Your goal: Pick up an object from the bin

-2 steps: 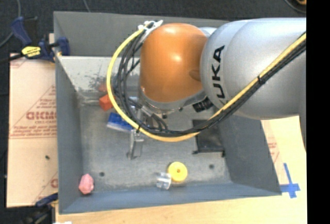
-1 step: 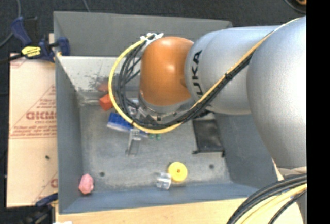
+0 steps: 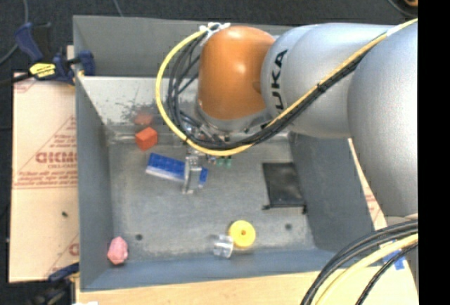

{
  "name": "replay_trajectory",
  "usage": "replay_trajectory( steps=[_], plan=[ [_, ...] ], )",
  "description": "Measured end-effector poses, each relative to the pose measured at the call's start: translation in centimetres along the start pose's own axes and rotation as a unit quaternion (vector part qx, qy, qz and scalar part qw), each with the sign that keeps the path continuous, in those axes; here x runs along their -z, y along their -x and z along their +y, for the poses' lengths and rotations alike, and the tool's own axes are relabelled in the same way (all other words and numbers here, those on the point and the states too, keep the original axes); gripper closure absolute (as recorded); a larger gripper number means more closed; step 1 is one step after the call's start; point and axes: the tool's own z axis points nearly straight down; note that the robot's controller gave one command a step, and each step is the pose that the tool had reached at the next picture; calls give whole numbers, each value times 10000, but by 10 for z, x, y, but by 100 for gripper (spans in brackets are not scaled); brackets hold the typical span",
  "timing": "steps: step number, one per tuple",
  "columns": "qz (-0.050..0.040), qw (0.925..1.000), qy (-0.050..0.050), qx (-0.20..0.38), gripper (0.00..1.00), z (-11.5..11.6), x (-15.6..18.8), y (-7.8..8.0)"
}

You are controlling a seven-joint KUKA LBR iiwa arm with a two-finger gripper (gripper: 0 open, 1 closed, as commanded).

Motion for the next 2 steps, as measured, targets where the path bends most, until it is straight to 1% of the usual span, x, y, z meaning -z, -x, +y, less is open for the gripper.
replay_trajectory(
  steps=[1,2],
  plan=[
    [25,9949,-8,-1005,0,-35,-27,16],
    [-11,9941,7,-1088,0,-12,-92,20]
  ],
)
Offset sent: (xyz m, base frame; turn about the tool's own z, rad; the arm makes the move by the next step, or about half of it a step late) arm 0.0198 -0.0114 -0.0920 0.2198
